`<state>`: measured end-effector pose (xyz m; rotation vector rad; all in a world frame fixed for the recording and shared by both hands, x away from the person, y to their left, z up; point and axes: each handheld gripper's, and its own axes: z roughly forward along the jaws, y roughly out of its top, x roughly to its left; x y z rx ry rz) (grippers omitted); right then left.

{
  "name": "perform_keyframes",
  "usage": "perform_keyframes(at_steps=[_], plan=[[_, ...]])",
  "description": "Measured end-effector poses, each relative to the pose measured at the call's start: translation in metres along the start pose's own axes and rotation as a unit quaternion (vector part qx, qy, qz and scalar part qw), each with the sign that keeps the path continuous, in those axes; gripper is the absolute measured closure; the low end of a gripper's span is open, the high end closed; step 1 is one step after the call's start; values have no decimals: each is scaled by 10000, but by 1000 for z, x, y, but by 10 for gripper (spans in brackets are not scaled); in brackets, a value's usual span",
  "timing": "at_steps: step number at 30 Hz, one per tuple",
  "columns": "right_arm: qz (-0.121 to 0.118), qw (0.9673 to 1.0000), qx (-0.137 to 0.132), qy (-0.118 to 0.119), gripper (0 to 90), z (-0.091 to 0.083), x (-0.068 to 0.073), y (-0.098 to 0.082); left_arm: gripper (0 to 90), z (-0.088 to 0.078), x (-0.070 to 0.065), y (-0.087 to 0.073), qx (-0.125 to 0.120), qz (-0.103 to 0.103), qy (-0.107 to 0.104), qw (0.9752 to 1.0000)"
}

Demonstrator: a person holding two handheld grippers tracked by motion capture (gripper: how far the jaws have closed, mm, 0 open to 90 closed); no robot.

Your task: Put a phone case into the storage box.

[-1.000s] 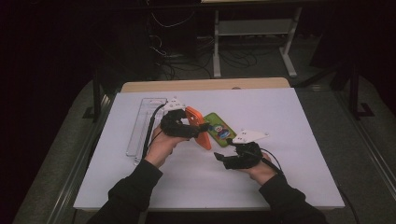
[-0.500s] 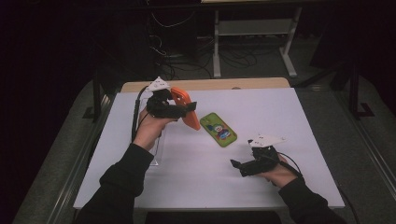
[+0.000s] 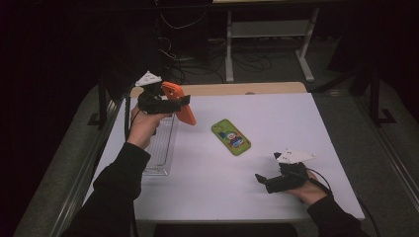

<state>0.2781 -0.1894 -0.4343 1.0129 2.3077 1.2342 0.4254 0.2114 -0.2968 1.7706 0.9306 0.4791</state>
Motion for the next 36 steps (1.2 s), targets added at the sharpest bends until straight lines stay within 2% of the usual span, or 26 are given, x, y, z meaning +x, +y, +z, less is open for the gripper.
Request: perform_keyframes(at_steps=[7, 10, 13, 18, 21, 24, 28, 29, 31, 32, 33, 35, 36], plan=[[-13, 10000, 56, 1, 0, -1, -1, -3, 137, 4, 19, 5, 47, 49, 517, 9986], [-65, 9999, 80, 17, 0, 0, 0, -3, 136, 5, 27, 8, 58, 6, 753, 9971], [-102, 9998, 147, 3, 0, 0, 0, -4, 136, 8, 34, 8, 105, -16, 1028, 9946], [-55, 9999, 131, 11, 0, -1, 0, -3, 136, 14, 46, 7, 232, -17, 1496, 9885], [-55, 9999, 97, 21, 0, -1, -1, -3, 135, 20, 52, 3, 353, 23, 1768, 9836], [-38, 10000, 80, 32, 0, -1, -1, -2, 135, 25, 59, 0, 404, -94, 1979, 9793], [-38, 10000, 73, 40, 0, -2, -1, -2, 136, 37, 67, -5, 508, -149, 2245, 9730], [-47, 10000, 60, 44, 0, -2, -1, -2, 135, 39, 68, -6, 540, -147, 2263, 9724], [-40, 10000, 56, 55, 0, -2, -1, -2, 135, 47, 70, -10, 602, -151, 2378, 9693], [-35, 10000, 46, 51, 0, -2, -1, -2, 135, 50, 72, -12, 699, -123, 2383, 9686], [-38, 10000, 44, 56, 0, -2, -1, -2, 135, 54, 73, -14, 704, -188, 2379, 9685], [-12, 10000, 52, 61, 0, -3, -1, -2, 135, 60, 75, -18, 883, -126, 2441, 9656], [-27, 10000, 45, 51, 0, -3, -2, -2, 134, 62, 75, -20, 931, -133, 2439, 9652]])
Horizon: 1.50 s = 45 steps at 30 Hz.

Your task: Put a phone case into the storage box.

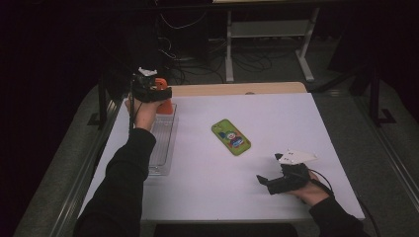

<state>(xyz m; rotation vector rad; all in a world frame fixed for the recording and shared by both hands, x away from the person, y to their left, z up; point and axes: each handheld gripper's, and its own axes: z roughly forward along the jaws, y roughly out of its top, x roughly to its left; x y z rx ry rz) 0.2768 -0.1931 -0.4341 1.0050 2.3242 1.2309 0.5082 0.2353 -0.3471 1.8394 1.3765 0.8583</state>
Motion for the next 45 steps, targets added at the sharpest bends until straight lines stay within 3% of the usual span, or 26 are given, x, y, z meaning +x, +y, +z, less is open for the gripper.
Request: perform_keyframes(at_steps=[6, 14, 22, 30, 35, 45], plan=[[28, 10000, -19, 11, 0, -1, -1, 0, 133, 11, -4, -4, 90, -51, 219, 9997], [4, 10000, -50, 7, 0, -1, -1, 0, 131, 22, -5, -9, 258, -166, 243, 9992], [36, 10000, -60, 17, 1, -1, -1, 0, 127, 30, -8, -12, 383, -91, 356, 9986], [34, 10000, -60, 9, 1, -2, -1, 0, 112, 35, -10, -14, 417, -111, 355, 9984], [35, 10000, -56, 11, 1, -2, -1, 0, 58, 36, -9, -15, 426, -137, 284, 9986], [-10, 10000, -52, -6, 0, -1, -1, 0, 0, 20, 3, -8, 115, -179, 6, 9998]])
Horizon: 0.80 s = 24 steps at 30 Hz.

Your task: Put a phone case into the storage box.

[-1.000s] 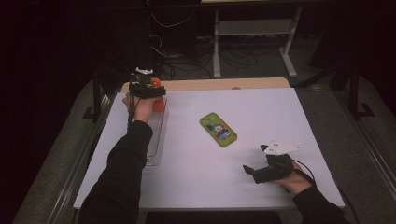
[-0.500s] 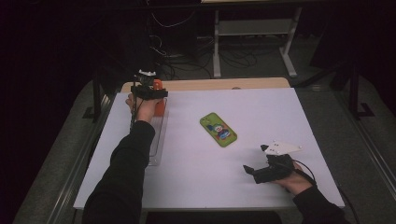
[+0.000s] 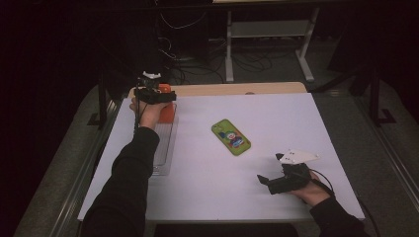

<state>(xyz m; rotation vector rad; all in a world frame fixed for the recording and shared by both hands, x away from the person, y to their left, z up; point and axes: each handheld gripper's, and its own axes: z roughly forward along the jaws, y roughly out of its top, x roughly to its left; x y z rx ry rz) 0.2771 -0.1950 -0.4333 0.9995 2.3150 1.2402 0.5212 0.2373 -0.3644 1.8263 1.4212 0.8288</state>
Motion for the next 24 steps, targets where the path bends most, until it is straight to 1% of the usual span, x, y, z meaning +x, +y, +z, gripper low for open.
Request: perform_keyframes(at_steps=[1, 2, 3, 4, 5, 8, 10, 12, 14, 17, 20, 21, 24], plan=[[5, 10000, 5, -5, 1, 0, 0, 0, 0, -2, 1, 0, -15, -64, -67, 10000], [-4, 10000, -4, -9, 1, 0, 0, 0, 0, -5, 2, 1, 31, -19, -111, 9999], [5, 10000, 0, -8, 1, 0, 0, 0, 0, -8, 3, 2, 7, -31, -143, 9999], [50, 10000, 23, 3, 1, 0, 1, 0, 0, -11, 4, 2, -5, -46, -221, 9997], [40, 10000, 16, -2, 1, 0, 1, 0, 0, -14, 5, 2, 26, -39, -272, 9996], [51, 10000, 14, 0, 0, 0, 1, 2, 0, -25, 7, 3, 84, 45, -449, 9989], [15, 10000, -13, -8, 1, 0, 0, 2, 0, -34, 8, 4, 112, 91, -567, 9983], [26, 10000, 2, -25, 1, 0, 0, 2, 0, -42, 10, 6, 87, 163, -681, 9975], [78, 10000, 27, -23, 1, 0, 0, 1, 0, -50, 10, 6, 82, 149, -781, 9968], [81, 10000, 5, -29, 1, 0, -1, 2, 0, -61, 9, 4, 59, 252, -1006, 9946], [62, 10000, 30, -45, 1, 0, 0, 1, 0, -71, 6, 0, 95, 364, -1249, 9915], [69, 10000, 37, -44, 1, 0, 0, 1, 0, -74, 4, -2, 79, 359, -1339, 9903], [36, 10000, 41, -60, 1, -1, 1, 0, 0, -83, -2, -9, 81, 404, -1636, 9857]])
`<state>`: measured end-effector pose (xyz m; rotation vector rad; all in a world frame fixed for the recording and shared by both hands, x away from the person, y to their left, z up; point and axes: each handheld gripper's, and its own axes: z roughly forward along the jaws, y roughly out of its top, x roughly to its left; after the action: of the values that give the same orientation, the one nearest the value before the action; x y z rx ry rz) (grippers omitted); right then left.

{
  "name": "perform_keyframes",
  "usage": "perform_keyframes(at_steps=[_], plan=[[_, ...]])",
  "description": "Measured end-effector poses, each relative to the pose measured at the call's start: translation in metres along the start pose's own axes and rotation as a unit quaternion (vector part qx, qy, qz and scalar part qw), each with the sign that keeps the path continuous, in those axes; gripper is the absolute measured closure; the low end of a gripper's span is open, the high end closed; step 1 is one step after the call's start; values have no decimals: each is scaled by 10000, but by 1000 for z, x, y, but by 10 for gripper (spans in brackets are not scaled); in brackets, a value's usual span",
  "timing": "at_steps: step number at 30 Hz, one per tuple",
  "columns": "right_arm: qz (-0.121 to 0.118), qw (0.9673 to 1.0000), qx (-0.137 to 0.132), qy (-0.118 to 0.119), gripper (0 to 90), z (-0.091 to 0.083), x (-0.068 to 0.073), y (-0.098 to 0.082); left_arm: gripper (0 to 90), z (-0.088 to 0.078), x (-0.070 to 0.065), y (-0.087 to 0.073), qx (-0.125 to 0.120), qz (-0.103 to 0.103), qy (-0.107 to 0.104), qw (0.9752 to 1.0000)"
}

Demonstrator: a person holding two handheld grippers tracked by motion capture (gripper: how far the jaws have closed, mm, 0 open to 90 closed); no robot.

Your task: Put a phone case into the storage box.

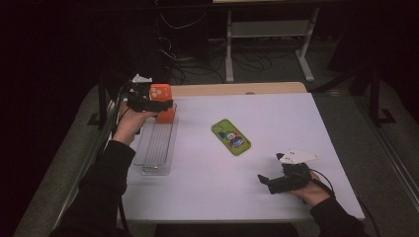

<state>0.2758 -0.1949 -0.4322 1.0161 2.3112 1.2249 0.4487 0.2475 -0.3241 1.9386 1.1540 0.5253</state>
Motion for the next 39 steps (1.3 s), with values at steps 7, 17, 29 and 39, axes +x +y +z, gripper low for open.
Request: perform_keyframes(at_steps=[7, 17, 29, 39], plan=[[-1, 10000, 21, -4, 0, 1, 1, 0, 0, -11, -25, -13, -25, 237, -404, 9989], [-8, 10000, 55, 13, 1, 2, 1, 0, 0, -14, -62, -25, -87, 557, -1040, 9930], [121, 9998, 148, 16, 0, 3, -1, 2, 0, -16, -108, -53, -79, 1056, -1775, 9784], [335, 9992, 233, -56, 0, 4, 0, 12, 0, -10, -140, -81, 76, 1491, -2216, 9636]])
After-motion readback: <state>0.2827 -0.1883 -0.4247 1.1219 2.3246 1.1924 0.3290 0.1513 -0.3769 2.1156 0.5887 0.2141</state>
